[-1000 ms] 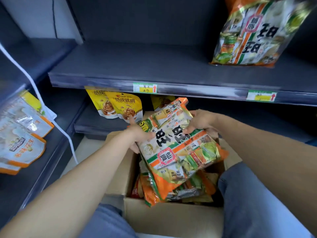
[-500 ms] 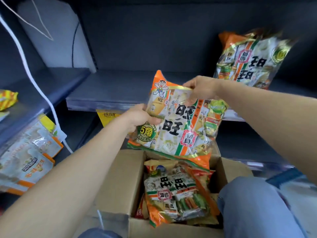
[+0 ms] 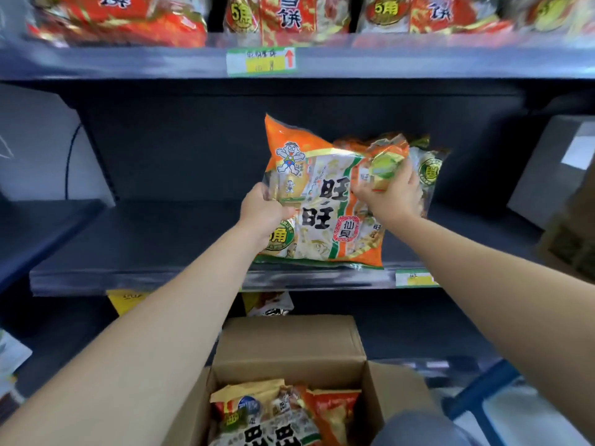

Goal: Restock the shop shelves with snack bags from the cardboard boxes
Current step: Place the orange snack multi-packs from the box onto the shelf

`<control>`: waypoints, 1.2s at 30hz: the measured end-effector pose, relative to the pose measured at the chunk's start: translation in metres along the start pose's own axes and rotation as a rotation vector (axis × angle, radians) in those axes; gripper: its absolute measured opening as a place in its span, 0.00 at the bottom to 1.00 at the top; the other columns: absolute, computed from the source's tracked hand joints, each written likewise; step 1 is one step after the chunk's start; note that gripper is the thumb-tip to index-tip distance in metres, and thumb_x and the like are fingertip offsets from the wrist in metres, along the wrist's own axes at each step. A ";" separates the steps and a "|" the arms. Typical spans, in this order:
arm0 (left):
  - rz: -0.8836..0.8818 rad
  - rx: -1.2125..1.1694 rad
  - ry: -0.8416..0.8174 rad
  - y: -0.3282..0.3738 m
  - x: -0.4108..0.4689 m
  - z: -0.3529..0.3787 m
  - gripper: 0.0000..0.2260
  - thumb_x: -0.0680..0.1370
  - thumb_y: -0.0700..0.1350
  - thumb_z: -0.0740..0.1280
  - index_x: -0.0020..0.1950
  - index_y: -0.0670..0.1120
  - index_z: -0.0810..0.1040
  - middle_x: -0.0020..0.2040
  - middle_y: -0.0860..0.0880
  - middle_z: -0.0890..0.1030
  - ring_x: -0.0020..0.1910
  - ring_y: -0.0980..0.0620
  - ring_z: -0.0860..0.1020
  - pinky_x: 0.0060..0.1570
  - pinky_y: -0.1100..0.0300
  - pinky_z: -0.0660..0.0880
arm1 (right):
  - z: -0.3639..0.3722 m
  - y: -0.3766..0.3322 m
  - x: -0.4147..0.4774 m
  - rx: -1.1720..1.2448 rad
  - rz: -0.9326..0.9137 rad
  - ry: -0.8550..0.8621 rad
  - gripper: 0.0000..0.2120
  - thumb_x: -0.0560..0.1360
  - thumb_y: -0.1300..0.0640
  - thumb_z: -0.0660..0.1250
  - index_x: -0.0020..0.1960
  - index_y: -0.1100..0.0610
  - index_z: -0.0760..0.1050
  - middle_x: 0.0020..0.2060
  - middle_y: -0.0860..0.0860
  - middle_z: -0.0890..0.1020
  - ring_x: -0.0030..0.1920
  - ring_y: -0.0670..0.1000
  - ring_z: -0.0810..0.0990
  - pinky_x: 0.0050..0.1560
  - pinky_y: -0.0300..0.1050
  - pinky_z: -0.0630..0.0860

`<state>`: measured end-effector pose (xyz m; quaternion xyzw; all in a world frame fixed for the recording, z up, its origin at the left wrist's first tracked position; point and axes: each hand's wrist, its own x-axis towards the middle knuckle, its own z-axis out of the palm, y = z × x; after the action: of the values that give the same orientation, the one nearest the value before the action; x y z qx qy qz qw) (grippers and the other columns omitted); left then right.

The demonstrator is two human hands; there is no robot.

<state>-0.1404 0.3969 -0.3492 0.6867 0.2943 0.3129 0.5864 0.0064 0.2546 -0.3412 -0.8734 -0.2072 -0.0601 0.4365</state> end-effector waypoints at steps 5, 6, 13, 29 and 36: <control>0.083 -0.006 0.034 -0.010 0.027 0.061 0.15 0.72 0.33 0.70 0.52 0.44 0.70 0.52 0.47 0.77 0.49 0.51 0.75 0.40 0.64 0.69 | -0.001 0.053 0.036 0.162 0.209 -0.152 0.50 0.65 0.34 0.70 0.77 0.51 0.48 0.69 0.55 0.70 0.68 0.62 0.69 0.67 0.61 0.68; 0.093 -0.001 0.031 -0.012 0.032 0.072 0.14 0.72 0.33 0.70 0.53 0.44 0.69 0.51 0.48 0.77 0.48 0.52 0.75 0.41 0.64 0.70 | -0.001 0.062 0.044 0.200 0.220 -0.168 0.50 0.65 0.37 0.72 0.77 0.51 0.49 0.69 0.54 0.70 0.66 0.61 0.70 0.65 0.59 0.70; -0.109 0.378 -0.025 -0.055 0.087 0.118 0.20 0.75 0.45 0.69 0.65 0.54 0.70 0.66 0.45 0.68 0.64 0.42 0.69 0.65 0.46 0.68 | 0.008 0.110 0.081 0.307 0.279 -0.258 0.48 0.71 0.59 0.74 0.77 0.47 0.44 0.74 0.54 0.62 0.67 0.60 0.70 0.60 0.53 0.74; -0.065 0.348 0.073 -0.061 0.118 0.136 0.20 0.75 0.39 0.69 0.64 0.44 0.67 0.63 0.45 0.73 0.52 0.49 0.72 0.50 0.57 0.70 | 0.048 0.134 0.093 0.390 0.213 -0.153 0.44 0.72 0.69 0.67 0.78 0.50 0.46 0.75 0.52 0.59 0.71 0.58 0.65 0.61 0.50 0.73; -0.060 0.358 0.044 -0.058 0.079 0.106 0.24 0.75 0.39 0.69 0.69 0.43 0.65 0.67 0.44 0.69 0.59 0.47 0.73 0.47 0.61 0.69 | 0.047 0.103 0.040 0.270 0.135 -0.129 0.23 0.77 0.67 0.61 0.70 0.59 0.64 0.65 0.54 0.72 0.50 0.53 0.75 0.42 0.45 0.74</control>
<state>-0.0106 0.3998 -0.4123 0.7640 0.3783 0.2526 0.4575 0.0815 0.2488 -0.4342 -0.8208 -0.1820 0.0540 0.5387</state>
